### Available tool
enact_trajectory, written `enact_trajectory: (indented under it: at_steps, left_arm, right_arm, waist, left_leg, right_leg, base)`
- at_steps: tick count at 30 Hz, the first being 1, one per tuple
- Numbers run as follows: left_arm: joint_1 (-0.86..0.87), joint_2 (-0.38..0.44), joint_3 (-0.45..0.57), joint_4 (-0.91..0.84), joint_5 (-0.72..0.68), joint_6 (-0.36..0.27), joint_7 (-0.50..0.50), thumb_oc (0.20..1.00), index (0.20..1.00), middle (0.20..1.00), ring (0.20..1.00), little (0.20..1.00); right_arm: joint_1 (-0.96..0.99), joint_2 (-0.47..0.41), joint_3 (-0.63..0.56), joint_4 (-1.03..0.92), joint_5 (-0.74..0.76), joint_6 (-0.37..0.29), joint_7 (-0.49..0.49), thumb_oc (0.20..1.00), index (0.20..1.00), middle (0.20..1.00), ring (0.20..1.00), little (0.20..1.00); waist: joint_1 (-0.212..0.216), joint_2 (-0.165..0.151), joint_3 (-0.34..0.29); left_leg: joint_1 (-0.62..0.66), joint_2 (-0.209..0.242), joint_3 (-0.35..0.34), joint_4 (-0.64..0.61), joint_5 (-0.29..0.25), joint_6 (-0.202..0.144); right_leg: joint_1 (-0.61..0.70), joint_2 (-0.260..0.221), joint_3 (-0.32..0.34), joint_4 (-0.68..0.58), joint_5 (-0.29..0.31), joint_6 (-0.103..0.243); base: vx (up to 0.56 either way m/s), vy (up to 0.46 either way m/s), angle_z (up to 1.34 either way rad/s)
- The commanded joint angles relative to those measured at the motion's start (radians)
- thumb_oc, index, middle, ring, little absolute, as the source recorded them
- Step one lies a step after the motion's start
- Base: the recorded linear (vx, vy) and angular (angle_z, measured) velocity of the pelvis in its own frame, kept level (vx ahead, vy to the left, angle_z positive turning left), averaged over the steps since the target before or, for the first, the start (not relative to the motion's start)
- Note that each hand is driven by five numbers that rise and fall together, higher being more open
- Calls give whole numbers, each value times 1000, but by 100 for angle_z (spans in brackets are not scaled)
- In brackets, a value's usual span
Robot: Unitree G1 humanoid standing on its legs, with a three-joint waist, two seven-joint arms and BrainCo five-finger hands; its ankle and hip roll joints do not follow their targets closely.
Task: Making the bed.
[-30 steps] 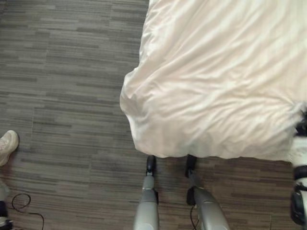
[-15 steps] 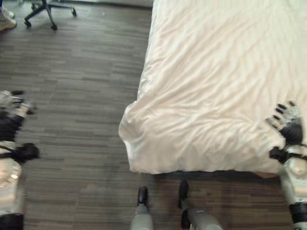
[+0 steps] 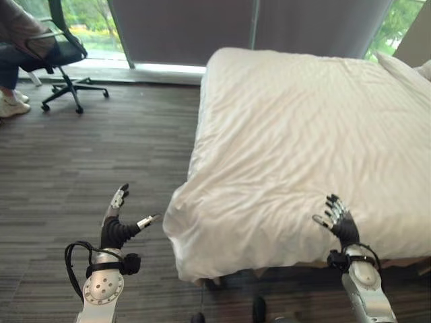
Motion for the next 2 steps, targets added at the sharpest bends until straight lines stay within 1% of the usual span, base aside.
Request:
enact_trajectory:
  at_steps: [1,2]
  left_arm:
    - [-6,54,25,-42,-32,-30,-29,1000,1000,1000,1000,1000]
    - [5,53,22,-42,-32,-29,-33,1000,1000,1000,1000,1000]
  right_arm:
    - [-43,0,2,-23,129,-33,47,1000,1000,1000,1000,1000]
    - [-39,5,9,-14,143,-28,52,1000,1000,1000,1000,1000]
  waist:
    - [-8,-40,20]
    - [-8,-40,20]
  left_leg:
    - [85,14,37,12,-112,14]
    - [89,15,39,12,-113,15]
  right_leg:
    - [49,-101,24,30,-123,55]
    - [51,-101,26,30,-122,55]
  base:
    - [-26,55,-14]
    - [-13,31,-17]
